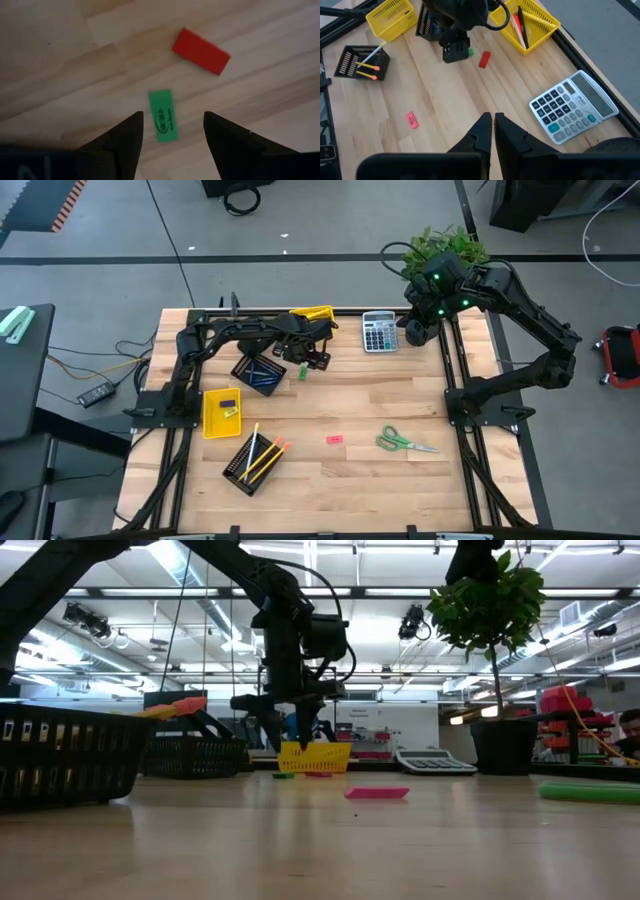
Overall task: Sort crayons/erasers/pens/pencils in bins
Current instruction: Put the green eraser into the bottom yellow basket
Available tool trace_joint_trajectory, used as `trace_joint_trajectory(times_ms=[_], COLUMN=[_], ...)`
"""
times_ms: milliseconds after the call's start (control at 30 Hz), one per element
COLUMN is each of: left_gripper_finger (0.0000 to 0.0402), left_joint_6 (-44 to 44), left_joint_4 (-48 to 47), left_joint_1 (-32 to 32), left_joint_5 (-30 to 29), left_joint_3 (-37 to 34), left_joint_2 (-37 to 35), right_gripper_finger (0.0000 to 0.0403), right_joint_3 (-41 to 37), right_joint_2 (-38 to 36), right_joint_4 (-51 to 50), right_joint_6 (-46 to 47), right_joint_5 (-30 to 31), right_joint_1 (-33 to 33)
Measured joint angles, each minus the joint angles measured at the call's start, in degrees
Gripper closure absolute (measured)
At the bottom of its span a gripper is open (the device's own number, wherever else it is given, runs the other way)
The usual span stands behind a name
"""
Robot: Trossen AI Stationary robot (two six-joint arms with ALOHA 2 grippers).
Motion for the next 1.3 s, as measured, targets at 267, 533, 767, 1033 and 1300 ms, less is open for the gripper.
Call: trace_joint_trajectory(times_ms=[267,533,767,1033,1300], left_gripper_finger=[0.0184,0.0187,0.0186,0.0185,0.0189], left_joint_6=[2.1,2.8,2.8,2.6,2.6], left_joint_4=[0.2,-0.2,-0.2,-0.2,-0.2], left_joint_1=[-0.8,-2.0,-2.1,-2.4,-2.3], left_joint_5=[0.2,0.2,1.1,1.1,1.2], left_joint_3=[-0.1,-0.1,-0.1,-0.1,-0.1], left_joint_2=[0.0,0.0,0.0,0.0,-0.1], right_gripper_finger=[0.0377,0.0377,0.0377,0.0377,0.0377], right_joint_3=[0.0,0.0,0.0,0.0,0.0], right_joint_2=[0.0,0.0,0.0,0.0,0.0], right_joint_4=[0.0,0.2,0.2,0.3,0.2], right_joint_6=[0.3,3.6,4.2,6.1,6.1], right_joint_5=[0.0,0.3,0.4,0.5,0.5], right_joint_1=[0.0,0.0,0.0,0.0,0.0])
